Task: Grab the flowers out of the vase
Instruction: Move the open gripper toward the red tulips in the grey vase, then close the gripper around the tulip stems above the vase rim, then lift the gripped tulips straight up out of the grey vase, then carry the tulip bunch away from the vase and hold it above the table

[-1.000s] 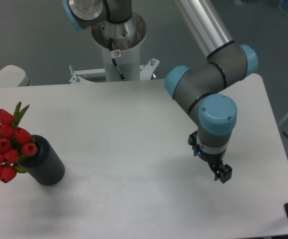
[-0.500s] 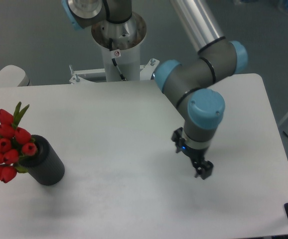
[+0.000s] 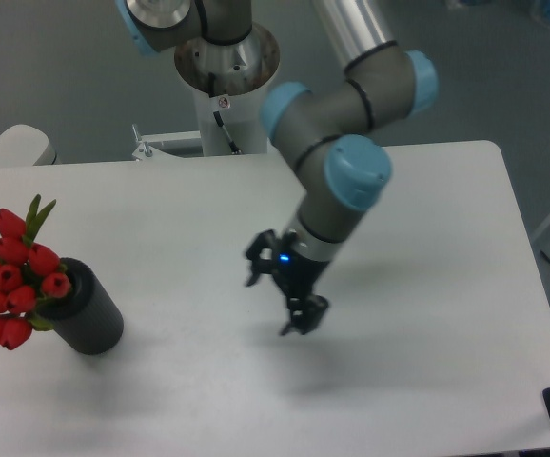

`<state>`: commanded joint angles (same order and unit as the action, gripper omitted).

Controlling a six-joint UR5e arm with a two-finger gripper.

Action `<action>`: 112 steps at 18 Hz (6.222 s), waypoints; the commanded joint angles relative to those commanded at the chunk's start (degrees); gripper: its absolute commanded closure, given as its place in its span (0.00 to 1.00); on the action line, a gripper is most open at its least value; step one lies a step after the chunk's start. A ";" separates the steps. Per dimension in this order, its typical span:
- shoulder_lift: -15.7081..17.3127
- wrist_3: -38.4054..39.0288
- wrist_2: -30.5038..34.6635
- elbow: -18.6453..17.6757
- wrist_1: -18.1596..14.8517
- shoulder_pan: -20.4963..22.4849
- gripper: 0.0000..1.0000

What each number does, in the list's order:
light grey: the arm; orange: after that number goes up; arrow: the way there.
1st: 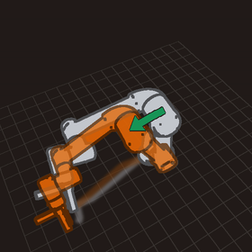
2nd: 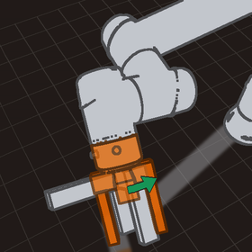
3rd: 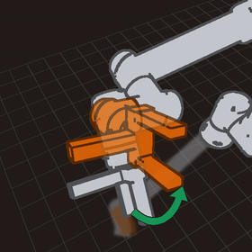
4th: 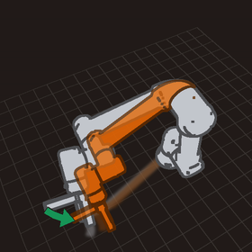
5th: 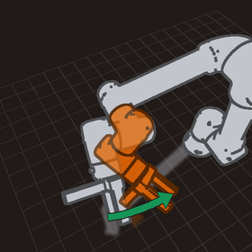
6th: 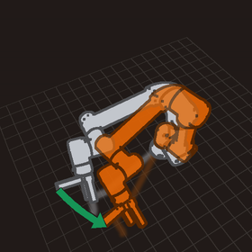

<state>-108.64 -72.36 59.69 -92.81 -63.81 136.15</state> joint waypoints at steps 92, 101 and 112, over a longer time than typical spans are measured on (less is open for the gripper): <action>9.23 27.27 -43.87 -1.76 10.99 8.16 1.00; 8.36 19.90 -38.01 1.58 11.87 12.47 0.99; 4.14 7.26 -11.48 5.98 10.47 13.53 1.00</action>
<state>-104.50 -65.10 48.21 -86.84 -53.34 149.68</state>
